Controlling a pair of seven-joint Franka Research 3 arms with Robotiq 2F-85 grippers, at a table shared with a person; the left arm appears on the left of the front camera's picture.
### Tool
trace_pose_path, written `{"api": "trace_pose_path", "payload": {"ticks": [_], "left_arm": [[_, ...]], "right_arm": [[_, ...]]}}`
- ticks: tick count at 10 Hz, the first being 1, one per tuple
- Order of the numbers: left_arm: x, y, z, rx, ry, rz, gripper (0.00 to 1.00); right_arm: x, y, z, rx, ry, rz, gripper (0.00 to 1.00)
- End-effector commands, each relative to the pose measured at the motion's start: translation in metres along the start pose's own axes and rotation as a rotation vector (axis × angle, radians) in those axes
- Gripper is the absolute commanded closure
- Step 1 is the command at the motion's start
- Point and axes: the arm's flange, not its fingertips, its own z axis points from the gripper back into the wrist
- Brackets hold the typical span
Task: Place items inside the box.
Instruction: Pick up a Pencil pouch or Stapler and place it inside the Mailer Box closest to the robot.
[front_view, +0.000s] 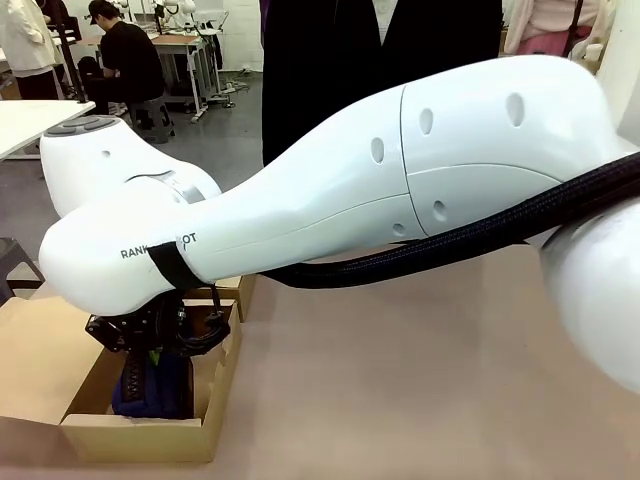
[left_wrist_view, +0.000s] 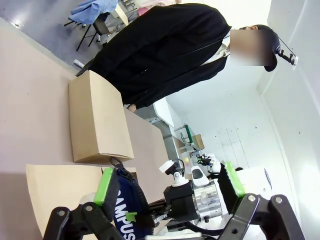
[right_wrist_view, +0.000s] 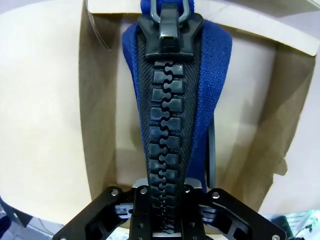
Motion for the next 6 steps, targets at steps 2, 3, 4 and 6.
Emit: {"api": "trace_pose_path", "payload": {"ticks": [2,3,4,6], "left_arm": [[-0.0001,-0.0007,-0.0017,-0.024,-0.020,-0.017,0.00],[-0.0001,-0.0007,-0.0017,-0.024,-0.020,-0.017,0.00],[-0.0001,-0.0007,-0.0017,-0.024,-0.020,-0.017,0.00],[-0.0001,-0.0007,-0.0017,-0.024,-0.020,-0.017,0.00]], "right_arm": [[-0.0032,-0.0072,0.0049,0.035,0.026,0.028,0.01],[-0.0030,-0.0073,0.0046,0.036,0.025,0.029,0.00],[-0.0021,-0.0089,0.0053,0.046,0.029,0.031,0.00],[-0.0006,-0.0128,0.0056,0.056,0.043,0.039,0.01]]}}
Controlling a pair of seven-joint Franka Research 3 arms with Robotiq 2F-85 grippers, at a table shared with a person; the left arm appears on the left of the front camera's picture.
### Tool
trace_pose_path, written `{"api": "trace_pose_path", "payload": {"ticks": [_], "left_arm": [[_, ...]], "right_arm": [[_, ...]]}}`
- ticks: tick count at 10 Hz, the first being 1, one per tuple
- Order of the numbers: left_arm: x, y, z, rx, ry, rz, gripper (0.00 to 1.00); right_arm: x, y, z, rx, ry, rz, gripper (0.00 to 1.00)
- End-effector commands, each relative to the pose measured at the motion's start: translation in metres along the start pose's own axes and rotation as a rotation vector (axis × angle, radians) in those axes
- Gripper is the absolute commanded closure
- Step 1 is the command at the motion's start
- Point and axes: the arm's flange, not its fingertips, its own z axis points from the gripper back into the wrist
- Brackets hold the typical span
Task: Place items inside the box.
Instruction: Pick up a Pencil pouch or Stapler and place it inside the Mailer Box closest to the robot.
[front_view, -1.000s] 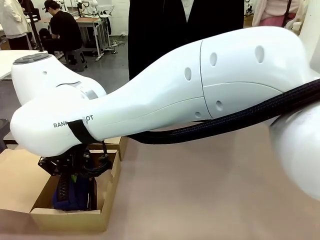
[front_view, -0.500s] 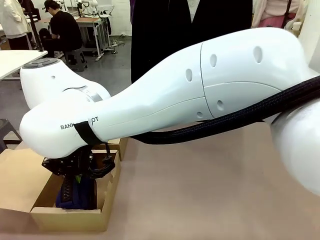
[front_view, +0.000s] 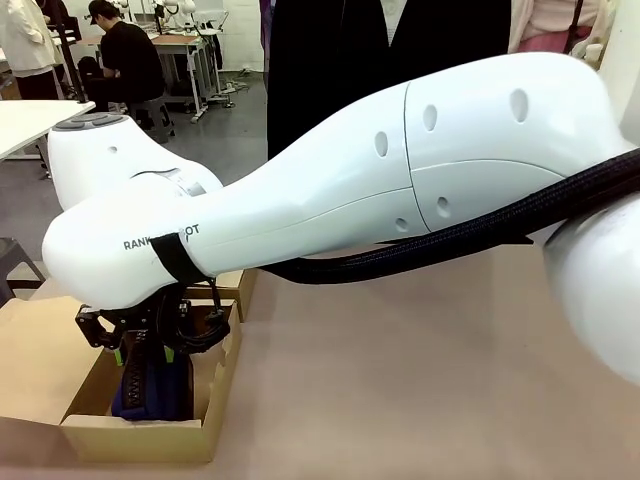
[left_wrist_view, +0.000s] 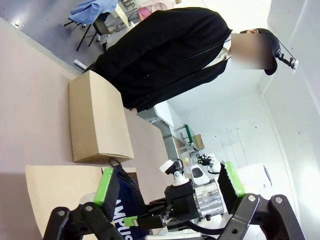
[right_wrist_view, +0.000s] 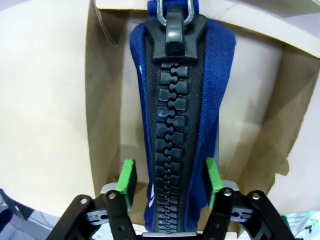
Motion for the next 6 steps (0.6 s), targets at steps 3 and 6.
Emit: {"api": "trace_pose_path", "payload": {"ticks": [3,6], "left_arm": [[0.000,-0.001,-0.002,-0.024,-0.020,-0.017,0.00],[0.000,-0.001,-0.002,-0.024,-0.020,-0.017,0.00]], "right_arm": [[-0.006,-0.022,0.015,0.069,0.025,0.035,0.00],[-0.016,-0.072,0.081,0.130,-0.018,0.073,0.00]]}}
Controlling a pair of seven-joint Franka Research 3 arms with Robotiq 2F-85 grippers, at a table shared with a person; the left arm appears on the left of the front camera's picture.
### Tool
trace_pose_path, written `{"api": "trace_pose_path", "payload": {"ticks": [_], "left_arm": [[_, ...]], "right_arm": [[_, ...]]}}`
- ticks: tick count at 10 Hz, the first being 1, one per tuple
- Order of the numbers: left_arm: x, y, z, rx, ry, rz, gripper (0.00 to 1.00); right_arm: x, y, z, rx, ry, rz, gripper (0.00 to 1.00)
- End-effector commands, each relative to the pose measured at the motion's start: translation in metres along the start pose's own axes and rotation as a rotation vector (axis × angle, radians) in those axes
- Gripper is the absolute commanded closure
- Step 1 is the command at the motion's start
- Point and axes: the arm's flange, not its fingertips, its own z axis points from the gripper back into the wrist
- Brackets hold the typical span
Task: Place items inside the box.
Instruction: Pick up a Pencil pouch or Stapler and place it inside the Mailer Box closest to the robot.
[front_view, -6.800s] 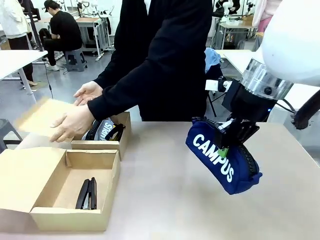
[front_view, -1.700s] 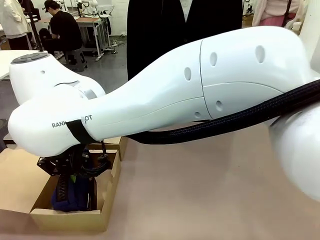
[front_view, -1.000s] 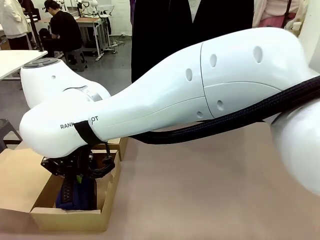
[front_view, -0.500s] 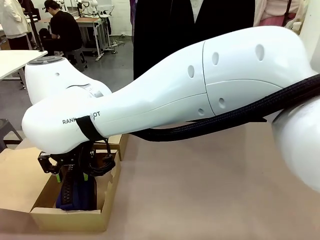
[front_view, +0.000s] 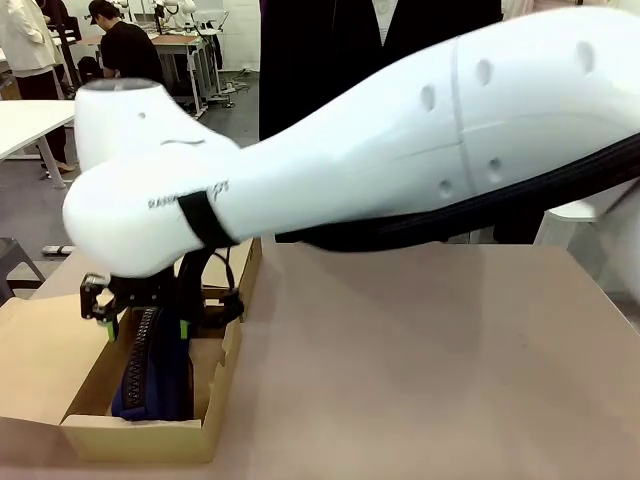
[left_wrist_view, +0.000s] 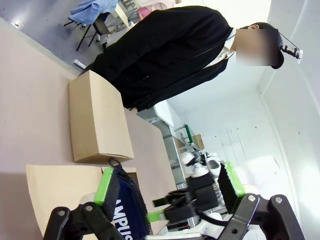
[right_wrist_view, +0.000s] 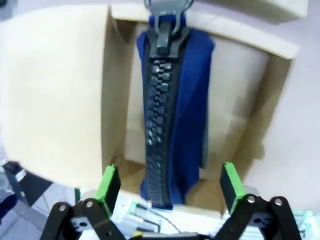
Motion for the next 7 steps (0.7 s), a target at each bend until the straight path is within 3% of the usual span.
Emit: {"api": "trace_pose_path", "payload": {"ticks": [1,2,4,7], "left_arm": [[0.000,-0.001,-0.002,-0.024,-0.020,-0.017,0.00],[0.000,-0.001,-0.002,-0.024,-0.020,-0.017,0.00],[0.000,-0.001,-0.002,-0.024,-0.020,-0.017,0.00],[0.000,-0.001,-0.002,-0.024,-0.020,-0.017,0.00]], "right_arm": [[-0.029,-0.074,0.062,0.120,0.042,0.059,0.00],[-0.044,-0.112,0.092,0.250,0.107,0.132,0.00],[-0.075,-0.195,0.135,0.404,0.063,0.172,0.00],[-0.118,-0.300,0.160,0.603,-0.025,0.093,0.00]]}}
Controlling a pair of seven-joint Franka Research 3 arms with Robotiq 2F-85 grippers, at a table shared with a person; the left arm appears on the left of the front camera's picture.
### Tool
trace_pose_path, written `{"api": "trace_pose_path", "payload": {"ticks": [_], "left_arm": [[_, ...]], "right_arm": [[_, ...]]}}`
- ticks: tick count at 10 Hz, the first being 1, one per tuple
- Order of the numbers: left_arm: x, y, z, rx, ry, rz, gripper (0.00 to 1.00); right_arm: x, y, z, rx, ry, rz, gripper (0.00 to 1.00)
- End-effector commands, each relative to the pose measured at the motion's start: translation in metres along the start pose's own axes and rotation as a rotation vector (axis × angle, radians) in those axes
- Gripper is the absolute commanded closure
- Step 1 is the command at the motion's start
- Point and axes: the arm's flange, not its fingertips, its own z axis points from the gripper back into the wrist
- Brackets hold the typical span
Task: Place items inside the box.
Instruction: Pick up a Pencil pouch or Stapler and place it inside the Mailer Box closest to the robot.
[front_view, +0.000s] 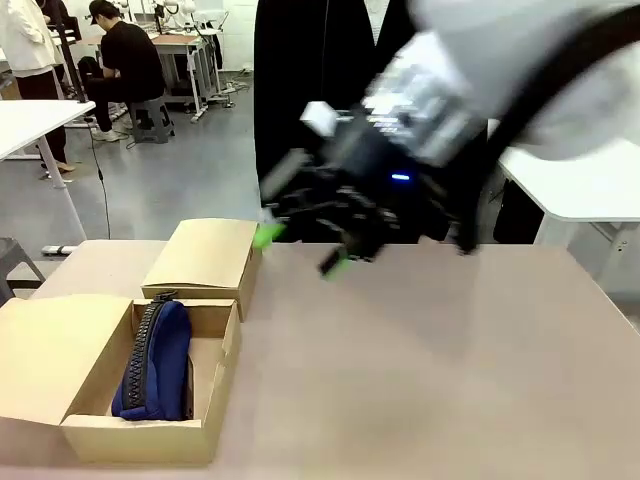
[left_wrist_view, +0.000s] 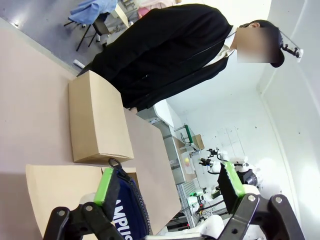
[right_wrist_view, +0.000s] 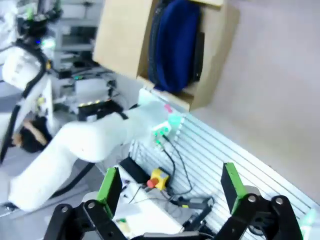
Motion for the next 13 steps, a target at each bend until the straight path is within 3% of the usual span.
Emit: {"api": "trace_pose_path", "payload": {"ticks": [1,4,7,8,10,12,13], "left_arm": [[0.000,-0.001,-0.002,-0.023,-0.019,-0.017,0.00],[0.000,-0.001,-0.002,-0.023,-0.019,-0.017,0.00],[0.000,-0.001,-0.002,-0.023,-0.019,-0.017,0.00],[0.000,-0.001,-0.002,-0.023,-0.019,-0.017,0.00],[0.000,-0.001,-0.002,-0.023,-0.019,-0.017,0.00],[0.000,-0.001,-0.002,-0.023,-0.019,-0.017,0.00],[0.000,-0.001,-0.002,-0.023,-0.019,-0.017,0.00]], "right_arm": [[-0.036,-0.061,0.026,0.114,-0.043,-0.071,0.00],[-0.068,-0.145,0.056,0.132,-0.078,-0.196,0.00],[-0.122,-0.235,0.080,0.379,-0.086,-0.186,0.00],[-0.148,-0.258,0.080,0.404,-0.087,-0.173,0.00],[-0.218,-0.298,0.069,0.434,-0.231,-0.097,0.00],[-0.280,-0.321,0.040,0.463,-0.444,-0.157,0.00],[-0.284,-0.323,0.023,0.454,-0.391,-0.234,0.00]]}}
